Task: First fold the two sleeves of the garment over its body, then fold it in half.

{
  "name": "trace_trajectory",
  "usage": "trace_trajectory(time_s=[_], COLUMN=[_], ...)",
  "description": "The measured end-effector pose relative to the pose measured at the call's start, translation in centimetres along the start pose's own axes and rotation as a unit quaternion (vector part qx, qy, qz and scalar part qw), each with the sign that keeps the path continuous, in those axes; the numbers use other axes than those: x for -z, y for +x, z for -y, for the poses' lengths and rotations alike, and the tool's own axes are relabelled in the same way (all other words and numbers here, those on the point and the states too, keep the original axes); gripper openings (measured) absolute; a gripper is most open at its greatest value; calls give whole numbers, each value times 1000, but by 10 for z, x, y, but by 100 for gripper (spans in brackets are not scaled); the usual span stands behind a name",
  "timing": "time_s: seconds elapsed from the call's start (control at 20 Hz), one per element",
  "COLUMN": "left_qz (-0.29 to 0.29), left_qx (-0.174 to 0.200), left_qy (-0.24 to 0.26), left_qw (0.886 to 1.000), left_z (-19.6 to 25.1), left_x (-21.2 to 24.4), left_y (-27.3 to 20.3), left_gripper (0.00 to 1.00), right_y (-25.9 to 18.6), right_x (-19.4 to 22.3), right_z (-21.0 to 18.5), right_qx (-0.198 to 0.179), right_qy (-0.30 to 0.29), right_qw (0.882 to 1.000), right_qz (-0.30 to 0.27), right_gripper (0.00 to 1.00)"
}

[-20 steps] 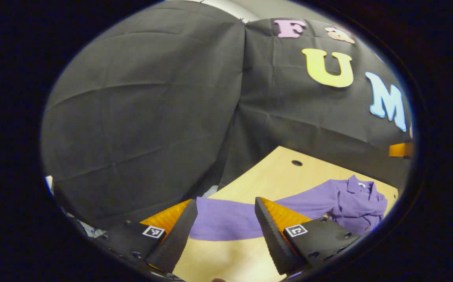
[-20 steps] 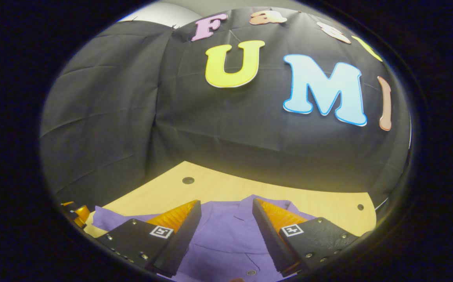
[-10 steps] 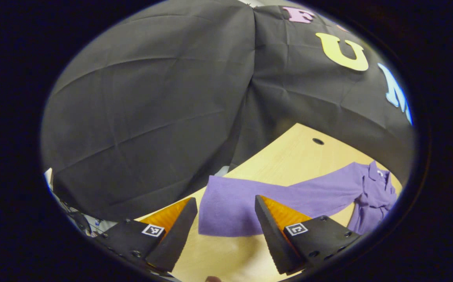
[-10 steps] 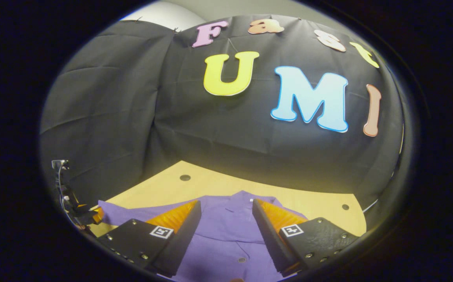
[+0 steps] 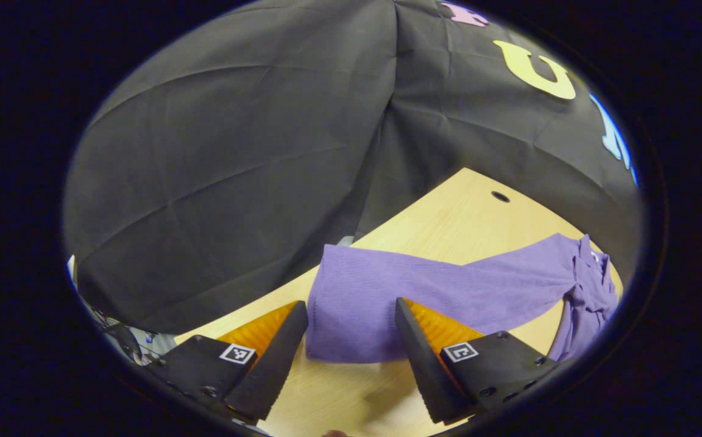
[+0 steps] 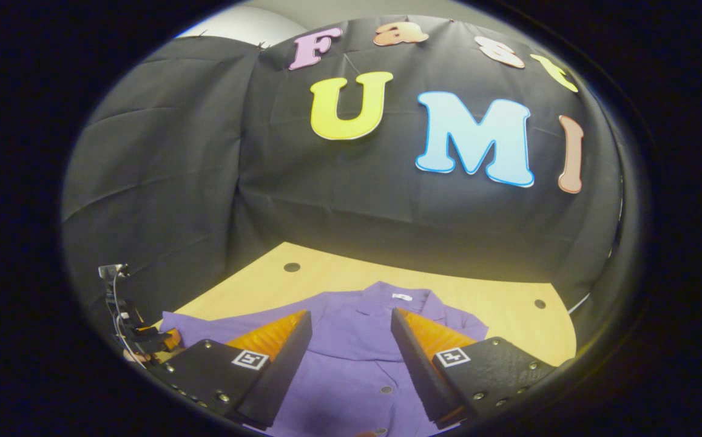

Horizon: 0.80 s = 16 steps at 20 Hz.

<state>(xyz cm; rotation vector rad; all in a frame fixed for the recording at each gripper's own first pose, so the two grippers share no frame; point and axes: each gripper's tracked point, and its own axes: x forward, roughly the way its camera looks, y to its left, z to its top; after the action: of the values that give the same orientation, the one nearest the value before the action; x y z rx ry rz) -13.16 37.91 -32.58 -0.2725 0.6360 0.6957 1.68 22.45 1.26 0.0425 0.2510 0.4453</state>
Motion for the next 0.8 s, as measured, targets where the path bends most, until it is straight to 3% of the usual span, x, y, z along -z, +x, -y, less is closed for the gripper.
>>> trace_trajectory(time_s=[0.15, 0.2, 0.25, 0.35, 0.5, 0.65, 0.8], left_qz=[1, 0, 1, 7, 17, 14, 10], left_qx=[-5, -7, -5, 2, 9, -5, 7], left_qy=[14, 23, 30, 29, -13, -8, -13], left_qw=[1000, 1000, 1000, 1000, 1000, 1000, 1000], left_z=[3, 3, 3, 9, 26, 22, 23], left_x=[3, 4, 4, 1, -4, 0, -4], left_y=[1, 2, 3, 5, 7, 9, 6], left_gripper=[95, 100, 95, 79, 29, 9, 8], right_y=[0, -1, -3, -5, -6, -11, -17], right_x=[2, 3, 4, 6, 13, 17, 20], right_z=[-1, -2, -2, 1, 10, 26, 46], right_qx=[-4, -6, -8, -8, -4, 4, 16], right_qy=[0, -2, -3, -3, 6, 20, 31], right_qw=[1000, 1000, 1000, 1000, 1000, 1000, 999], right_qz=[-4, -5, -6, -8, -15, -19, -17], right_gripper=[84, 84, 84, 84, 84, 85, 84])
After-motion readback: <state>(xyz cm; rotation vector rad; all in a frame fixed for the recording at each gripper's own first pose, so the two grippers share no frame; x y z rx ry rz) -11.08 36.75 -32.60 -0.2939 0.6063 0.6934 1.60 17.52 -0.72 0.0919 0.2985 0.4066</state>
